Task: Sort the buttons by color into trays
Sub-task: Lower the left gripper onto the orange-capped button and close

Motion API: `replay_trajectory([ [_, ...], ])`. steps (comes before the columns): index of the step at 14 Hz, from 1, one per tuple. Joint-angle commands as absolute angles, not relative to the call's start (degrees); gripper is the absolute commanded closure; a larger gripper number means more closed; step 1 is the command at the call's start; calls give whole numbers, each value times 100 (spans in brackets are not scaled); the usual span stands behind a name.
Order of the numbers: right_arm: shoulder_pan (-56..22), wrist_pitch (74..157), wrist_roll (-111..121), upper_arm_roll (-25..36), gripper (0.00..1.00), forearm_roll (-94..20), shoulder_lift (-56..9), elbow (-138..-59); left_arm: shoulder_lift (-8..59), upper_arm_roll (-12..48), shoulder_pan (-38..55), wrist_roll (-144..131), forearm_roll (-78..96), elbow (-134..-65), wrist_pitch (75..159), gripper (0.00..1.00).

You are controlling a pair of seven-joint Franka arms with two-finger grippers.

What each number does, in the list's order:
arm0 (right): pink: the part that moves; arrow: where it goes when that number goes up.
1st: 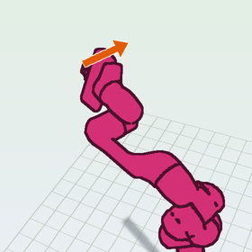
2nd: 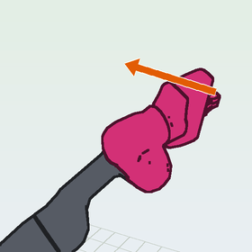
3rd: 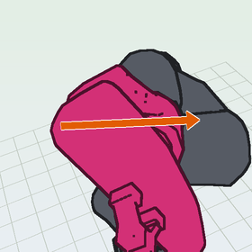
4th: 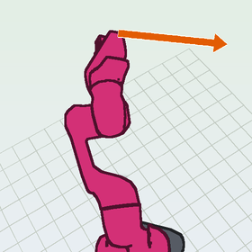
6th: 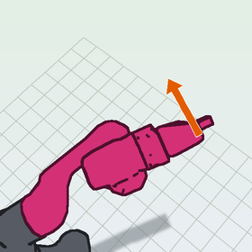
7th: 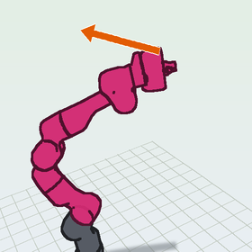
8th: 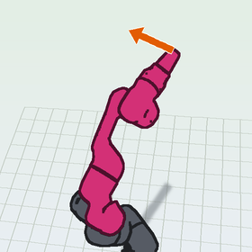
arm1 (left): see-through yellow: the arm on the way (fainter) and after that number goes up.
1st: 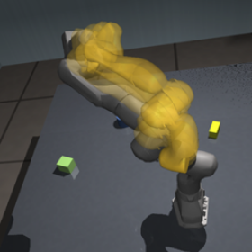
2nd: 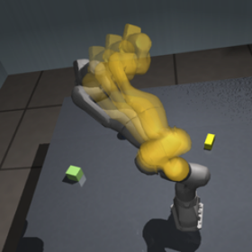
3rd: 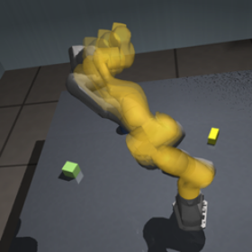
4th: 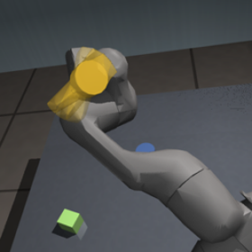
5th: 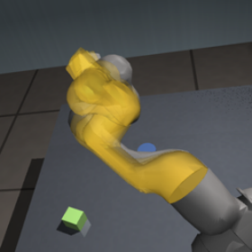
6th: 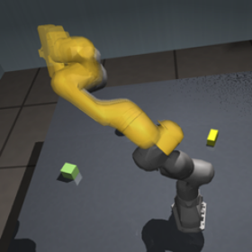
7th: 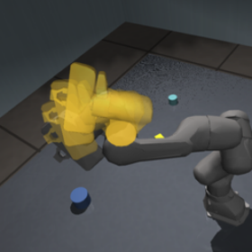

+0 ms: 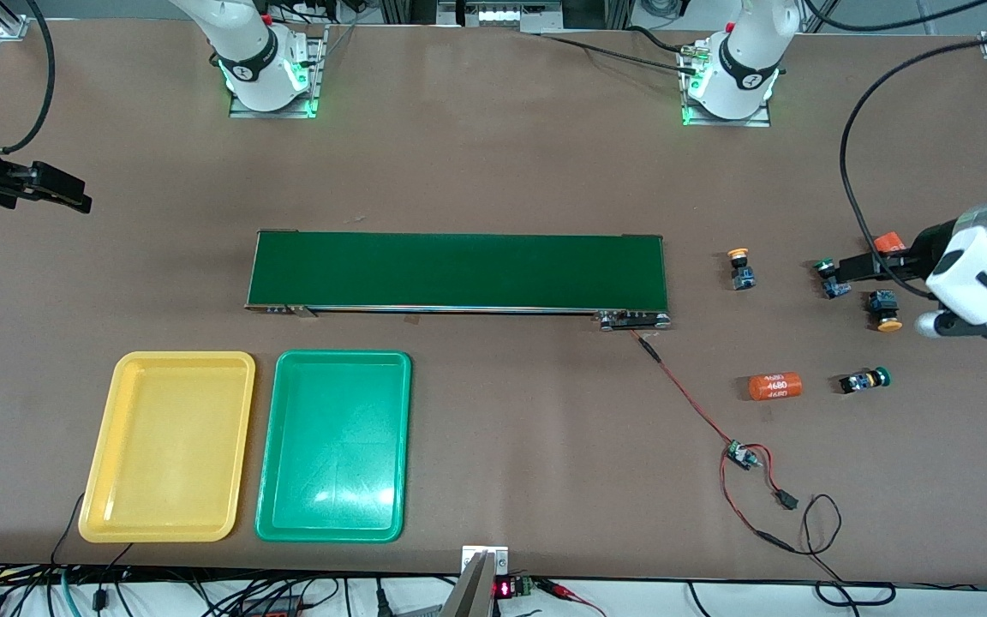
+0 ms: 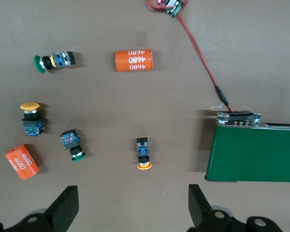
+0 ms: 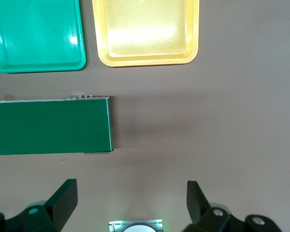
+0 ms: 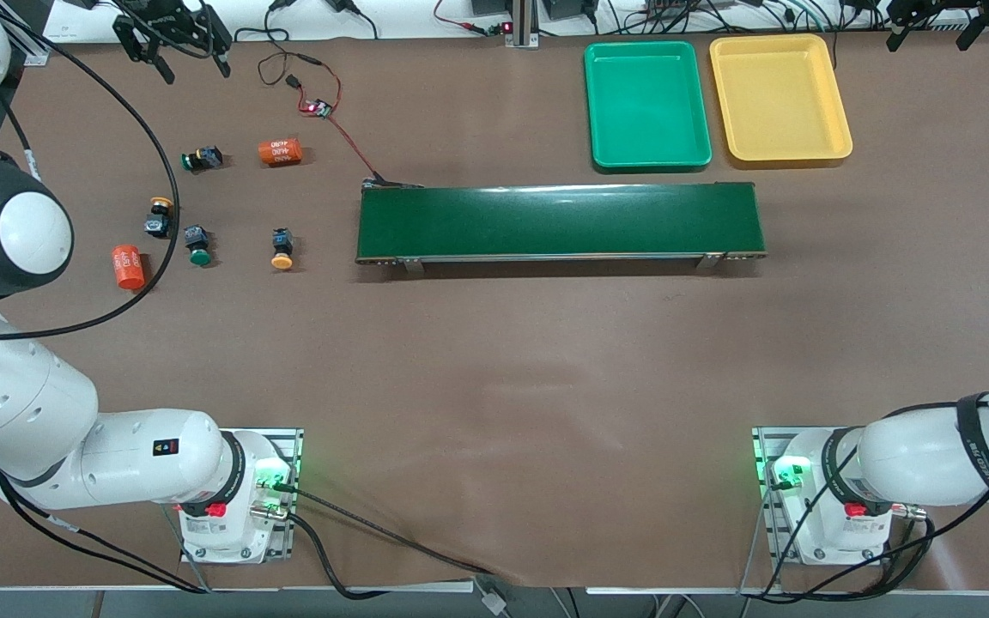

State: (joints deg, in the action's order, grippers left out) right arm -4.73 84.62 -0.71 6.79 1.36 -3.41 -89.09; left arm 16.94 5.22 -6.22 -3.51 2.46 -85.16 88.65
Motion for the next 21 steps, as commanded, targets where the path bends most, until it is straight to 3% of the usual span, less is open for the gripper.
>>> replay_trajectory([
  [1,-439,8429,-79,694,0,149,-272,-8982,2047,492,-650,-281,176,-8228,8824,0],
  [4,-439,8350,-88,694,0,141,-272,-8982,2249,527,-659,-281,211,-8305,8877,0],
  [9,-439,8332,-79,694,0,141,-272,-8982,1812,571,-642,-281,211,-9674,9807,0],
  [14,-431,8332,-70,703,0,141,-272,-8982,968,815,-624,-360,220,-11248,10669,0],
  [21,-439,8367,-70,703,0,141,-299,-8974,660,896,-686,-396,220,-12162,11414,0],
])
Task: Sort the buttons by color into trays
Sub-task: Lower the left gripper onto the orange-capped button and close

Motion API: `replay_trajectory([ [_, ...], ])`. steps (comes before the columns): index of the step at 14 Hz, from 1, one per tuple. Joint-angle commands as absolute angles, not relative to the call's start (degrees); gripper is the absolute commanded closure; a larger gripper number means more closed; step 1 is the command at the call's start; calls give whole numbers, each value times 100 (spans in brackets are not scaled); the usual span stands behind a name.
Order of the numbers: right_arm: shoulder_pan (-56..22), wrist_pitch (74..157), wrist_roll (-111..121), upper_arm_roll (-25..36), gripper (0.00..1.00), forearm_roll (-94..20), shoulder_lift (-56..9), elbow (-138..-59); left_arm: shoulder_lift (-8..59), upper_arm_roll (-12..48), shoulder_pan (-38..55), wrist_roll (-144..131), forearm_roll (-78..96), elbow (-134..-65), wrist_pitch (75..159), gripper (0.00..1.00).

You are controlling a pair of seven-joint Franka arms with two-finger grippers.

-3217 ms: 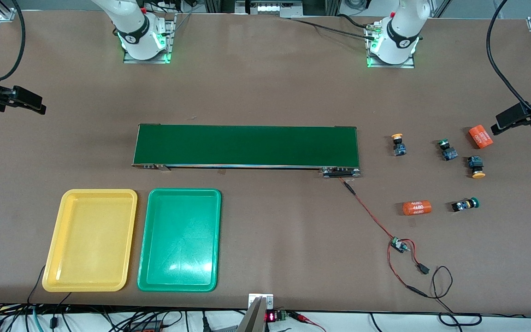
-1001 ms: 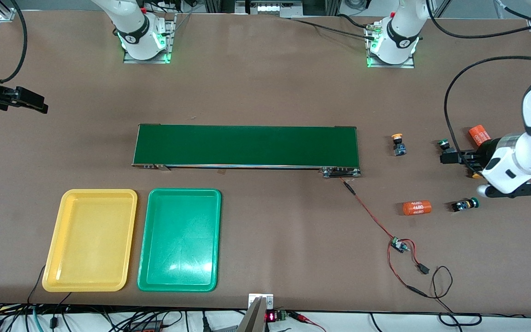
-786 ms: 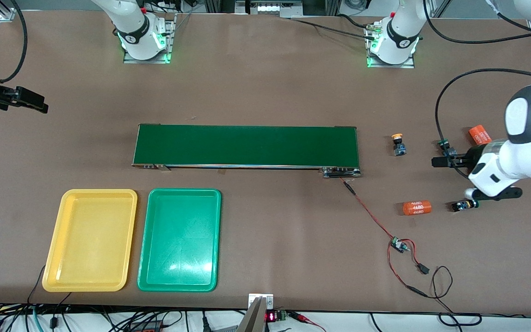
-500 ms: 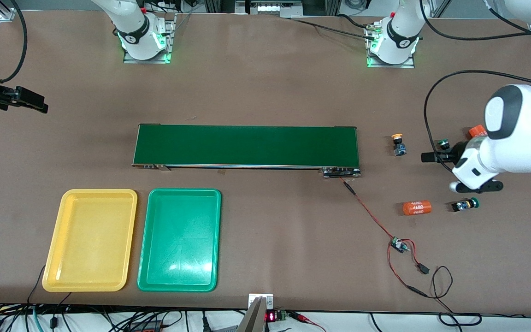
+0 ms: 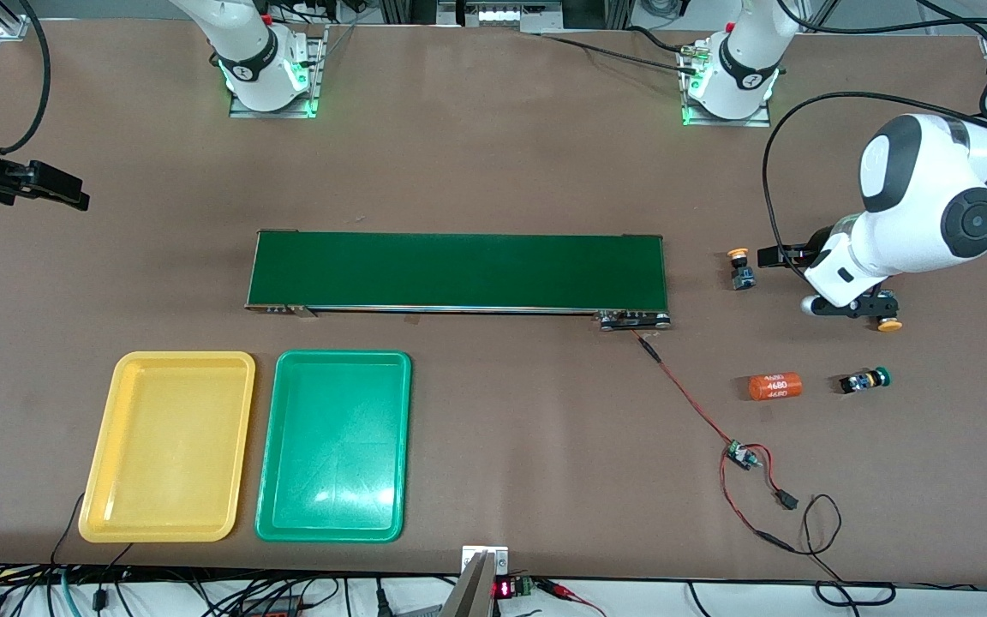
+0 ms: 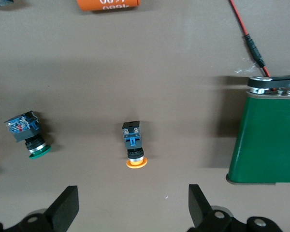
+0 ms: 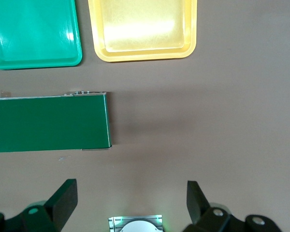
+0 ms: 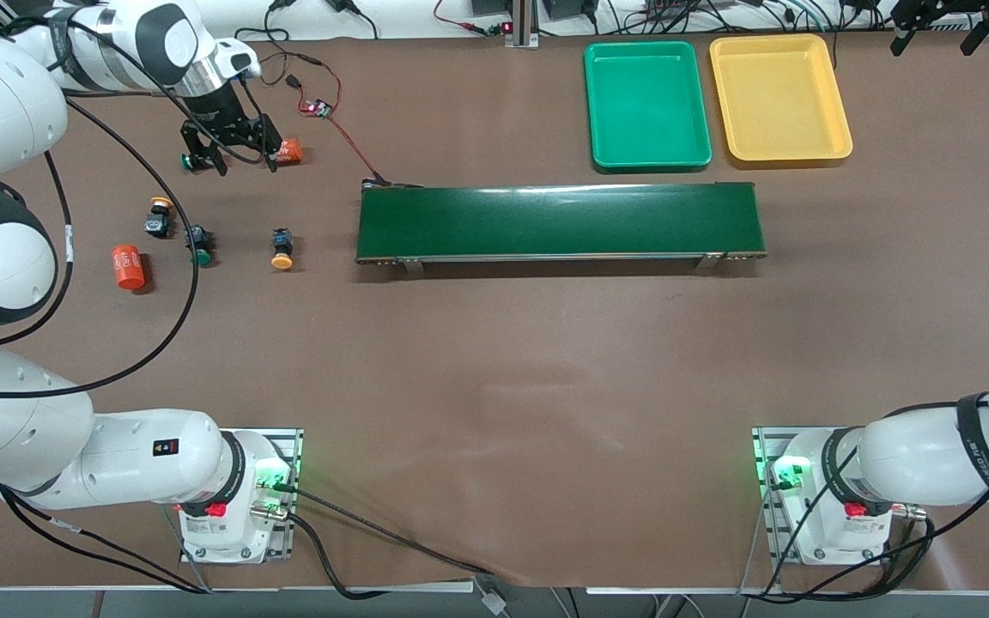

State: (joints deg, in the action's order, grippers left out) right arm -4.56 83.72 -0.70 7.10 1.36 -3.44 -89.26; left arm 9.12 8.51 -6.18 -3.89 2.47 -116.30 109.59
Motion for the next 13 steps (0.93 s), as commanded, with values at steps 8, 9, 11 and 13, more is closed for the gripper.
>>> replay_trajectory([
  [8,-299,8262,-105,712,0,26,-299,-8974,642,888,-747,-387,211,-13103,12680,0],
  [9,-308,8262,-105,712,0,18,-299,-8965,650,896,-747,-387,211,-13226,12822,0],
  [11,-308,8262,-114,703,0,26,-299,-8965,694,888,-747,-387,220,-13289,12911,0],
  [13,-299,8253,-53,712,0,18,-299,-8974,808,888,-747,-387,211,-13324,13025,0],
])
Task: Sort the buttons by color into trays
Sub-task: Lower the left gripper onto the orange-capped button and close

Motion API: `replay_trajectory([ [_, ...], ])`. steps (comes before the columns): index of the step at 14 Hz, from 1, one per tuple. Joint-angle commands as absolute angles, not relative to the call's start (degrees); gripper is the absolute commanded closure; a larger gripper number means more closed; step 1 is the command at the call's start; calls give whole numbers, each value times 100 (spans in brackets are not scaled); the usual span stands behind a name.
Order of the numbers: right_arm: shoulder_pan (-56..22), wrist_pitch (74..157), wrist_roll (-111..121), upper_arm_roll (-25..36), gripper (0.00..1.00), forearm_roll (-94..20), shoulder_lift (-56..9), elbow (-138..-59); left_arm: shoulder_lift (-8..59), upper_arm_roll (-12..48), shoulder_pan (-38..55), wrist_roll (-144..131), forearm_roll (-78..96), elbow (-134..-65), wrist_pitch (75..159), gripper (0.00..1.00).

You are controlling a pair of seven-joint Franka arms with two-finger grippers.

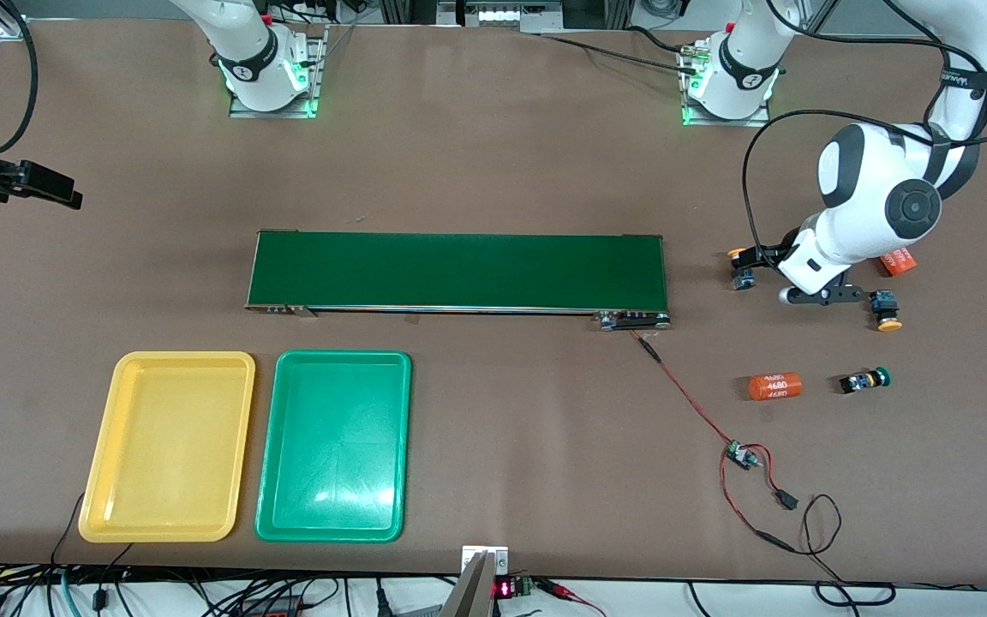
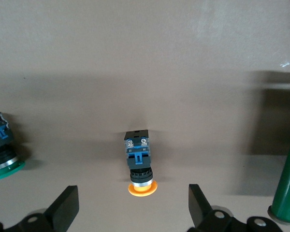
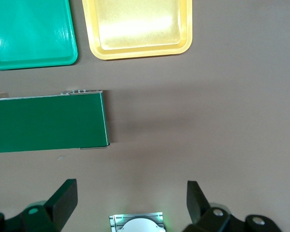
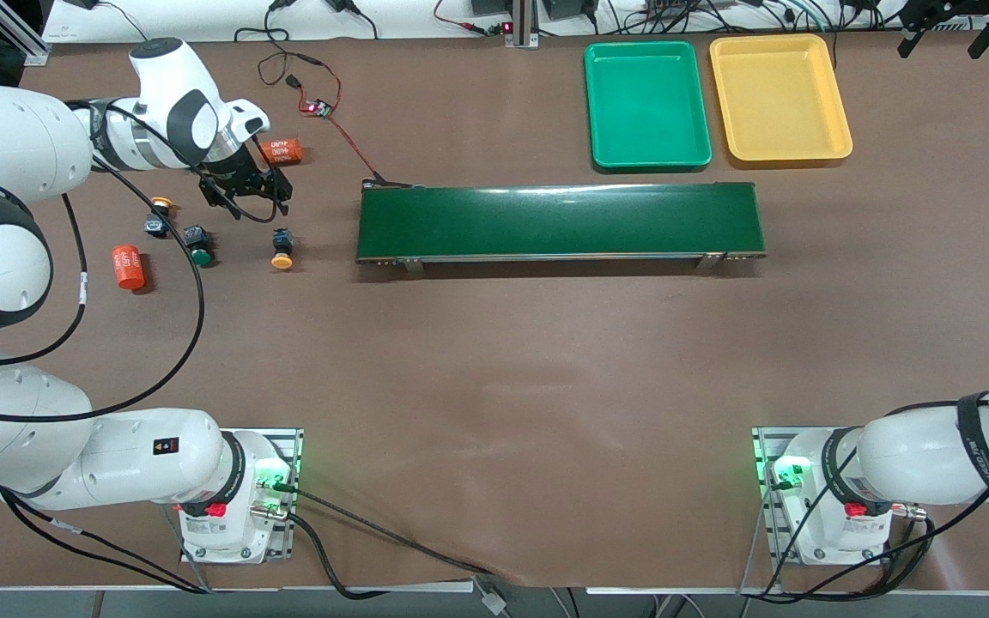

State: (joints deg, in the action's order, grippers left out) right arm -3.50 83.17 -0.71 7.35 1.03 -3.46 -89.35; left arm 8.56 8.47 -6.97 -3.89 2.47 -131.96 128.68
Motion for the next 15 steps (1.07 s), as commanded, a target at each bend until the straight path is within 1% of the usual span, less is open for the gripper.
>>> replay_trajectory([
  [1,-255,8236,-44,712,0,18,-299,-8974,896,888,-747,-387,211,-13324,13069,0],
  [4,-255,8209,8,712,0,26,-299,-8965,1019,896,-738,-387,211,-13395,13271,0],
  [13,-220,8165,220,712,0,26,-325,-8974,1520,896,-686,-396,220,-13359,13324,0],
  [15,-220,8156,246,712,0,18,-351,-8974,1660,896,-686,-396,211,-13368,13569,0],
])
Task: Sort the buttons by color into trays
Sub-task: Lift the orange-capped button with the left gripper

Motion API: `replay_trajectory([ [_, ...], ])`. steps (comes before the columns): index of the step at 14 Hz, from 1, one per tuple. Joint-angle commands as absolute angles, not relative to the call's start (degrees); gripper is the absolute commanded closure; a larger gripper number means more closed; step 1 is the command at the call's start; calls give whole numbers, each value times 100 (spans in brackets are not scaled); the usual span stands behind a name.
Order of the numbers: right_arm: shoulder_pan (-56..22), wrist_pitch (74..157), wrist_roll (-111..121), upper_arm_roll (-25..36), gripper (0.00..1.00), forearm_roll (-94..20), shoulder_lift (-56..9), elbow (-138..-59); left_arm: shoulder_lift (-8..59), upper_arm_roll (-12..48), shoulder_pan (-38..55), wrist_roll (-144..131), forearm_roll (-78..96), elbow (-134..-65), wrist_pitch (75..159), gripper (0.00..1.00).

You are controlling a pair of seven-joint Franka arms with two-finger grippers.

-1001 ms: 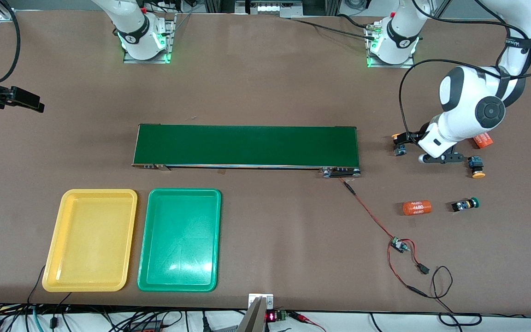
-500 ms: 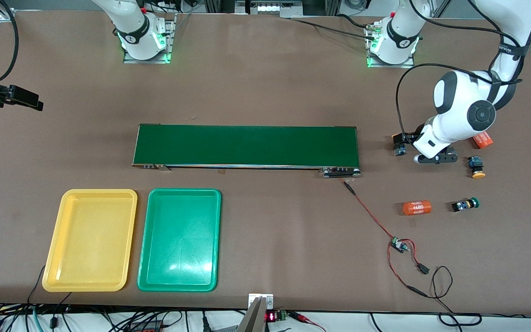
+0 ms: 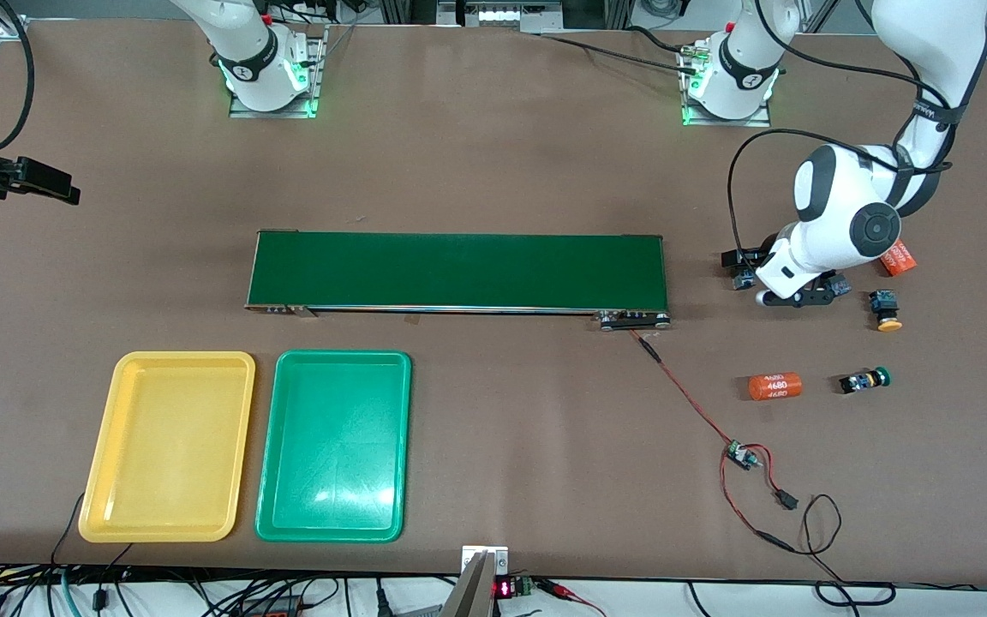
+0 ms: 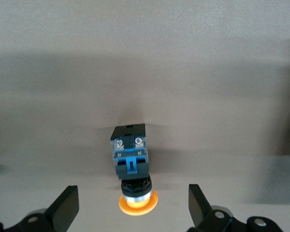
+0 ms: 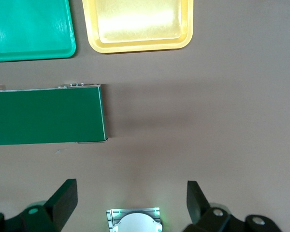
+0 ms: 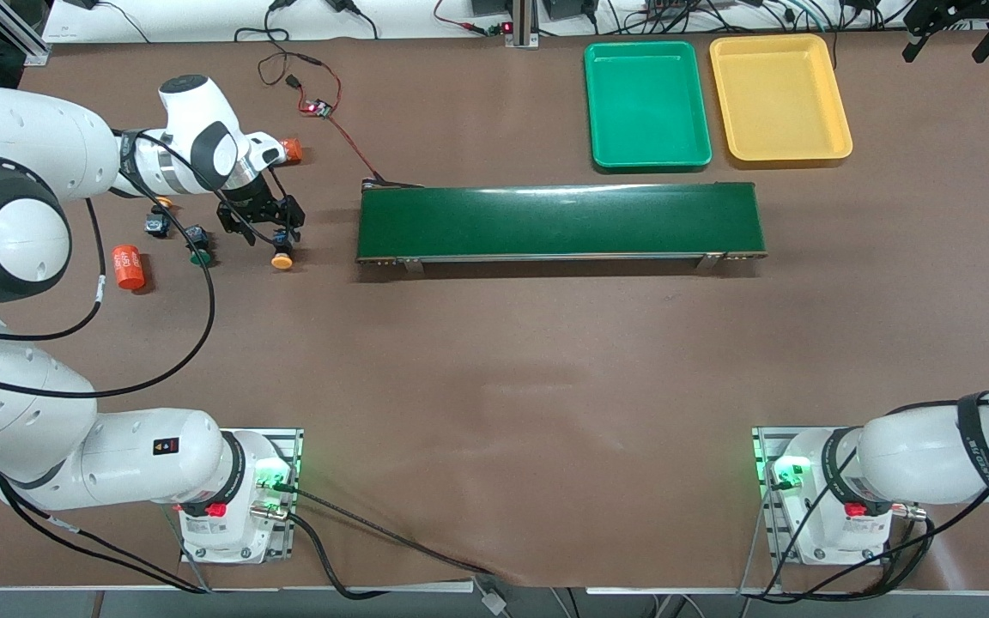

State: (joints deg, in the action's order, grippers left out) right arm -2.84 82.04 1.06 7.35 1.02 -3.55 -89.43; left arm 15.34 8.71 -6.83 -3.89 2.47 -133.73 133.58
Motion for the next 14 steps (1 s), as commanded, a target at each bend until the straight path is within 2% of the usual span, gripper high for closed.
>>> replay_trajectory([
  [1,-220,8156,316,712,0,26,-360,-8974,1748,896,-686,-387,211,-13368,13640,0],
  [8,-202,8165,334,712,0,18,-360,-8974,1969,896,-677,-378,211,-13351,13869,0],
  [11,-202,8156,343,712,0,18,-360,-8974,1969,888,-677,-290,176,-13315,13878,15],
  [12,-202,8156,343,712,0,18,-360,-8974,1969,888,-677,-281,158,-13307,13861,39],
  [13,-202,8156,343,712,0,18,-360,-8974,1977,896,-668,-281,158,-13272,13860,44],
  [14,-193,8156,343,712,0,18,-360,-8974,1995,888,-668,-281,158,-13263,13860,44],
])
